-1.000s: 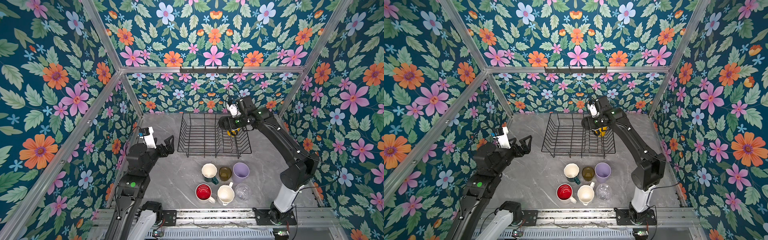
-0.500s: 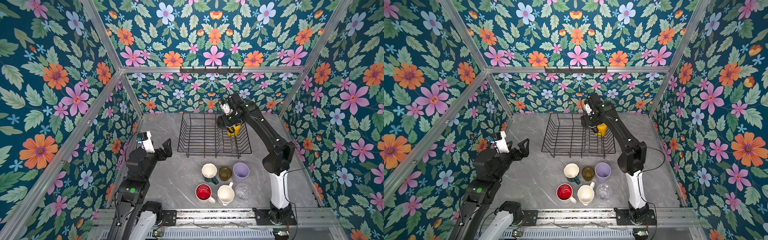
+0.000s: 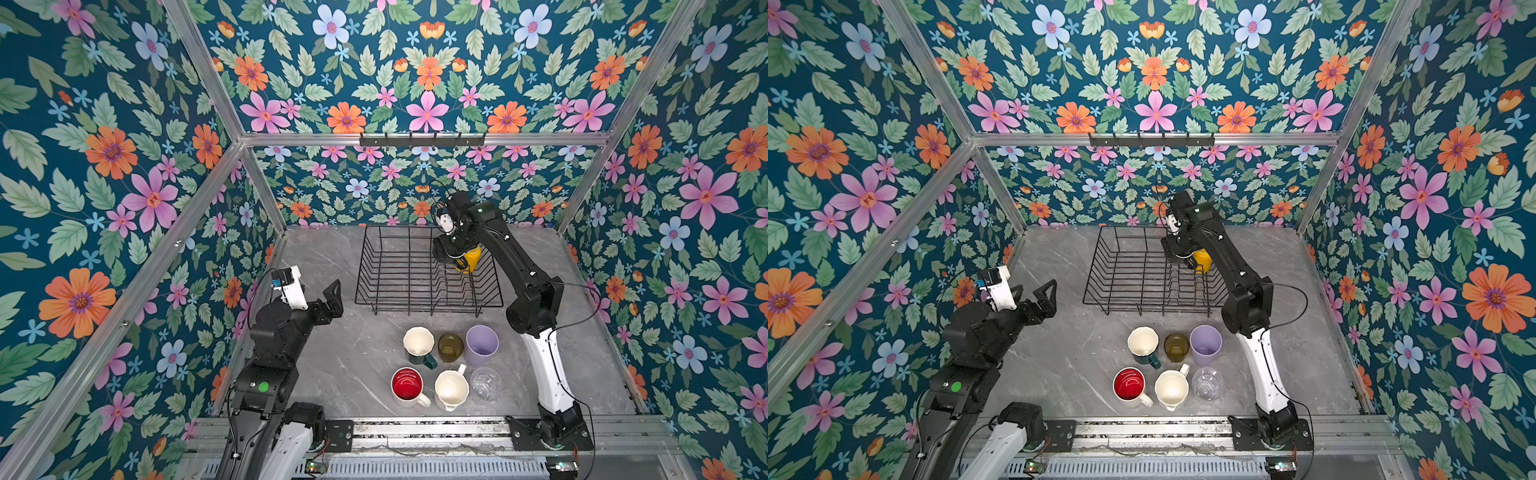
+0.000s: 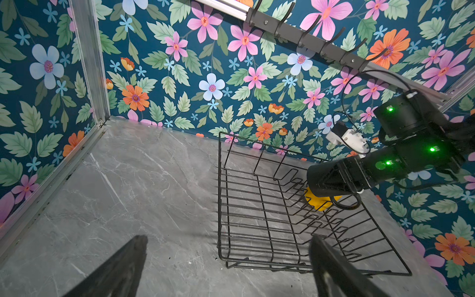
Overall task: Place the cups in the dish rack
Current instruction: 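Lower the black mug into the rack beside the yellow mug with the right gripper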
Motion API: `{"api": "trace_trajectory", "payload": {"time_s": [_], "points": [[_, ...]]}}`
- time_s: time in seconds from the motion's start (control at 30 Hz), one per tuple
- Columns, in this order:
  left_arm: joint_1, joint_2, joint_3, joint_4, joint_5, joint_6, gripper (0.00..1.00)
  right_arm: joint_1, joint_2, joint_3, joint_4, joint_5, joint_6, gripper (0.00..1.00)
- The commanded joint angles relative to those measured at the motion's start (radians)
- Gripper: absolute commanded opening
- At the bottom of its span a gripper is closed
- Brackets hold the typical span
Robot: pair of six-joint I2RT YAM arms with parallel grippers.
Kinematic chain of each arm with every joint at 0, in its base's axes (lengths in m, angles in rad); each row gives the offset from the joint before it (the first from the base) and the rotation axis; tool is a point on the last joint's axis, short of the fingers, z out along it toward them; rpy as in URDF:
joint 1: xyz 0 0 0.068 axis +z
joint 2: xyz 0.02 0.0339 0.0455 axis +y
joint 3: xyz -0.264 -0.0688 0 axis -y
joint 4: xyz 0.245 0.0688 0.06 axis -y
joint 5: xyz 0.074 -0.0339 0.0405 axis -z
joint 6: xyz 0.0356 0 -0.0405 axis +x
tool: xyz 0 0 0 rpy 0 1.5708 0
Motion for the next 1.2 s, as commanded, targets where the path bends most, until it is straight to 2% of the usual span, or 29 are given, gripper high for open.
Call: {"api": "trace_trajectory", "payload": {"time_s": [0.0,0.83,1.17], "points": [[0.0,0.0,0.004,0.0,-0.008,0.016,1.0,-0.001,0.007,0.01,0.008,0.003,-0.017,0.0],[0.0,0.002,-0.008,0.007,0.021,-0.019,1.0,-0.004,0.139,0.063,0.013,-0.016,-0.025,0.0],[0.0,0.007,-0.01,0.006,0.029,-0.031,1.0,-0.004,0.161,0.054,0.022,-0.016,-0.025,0.29]]}}
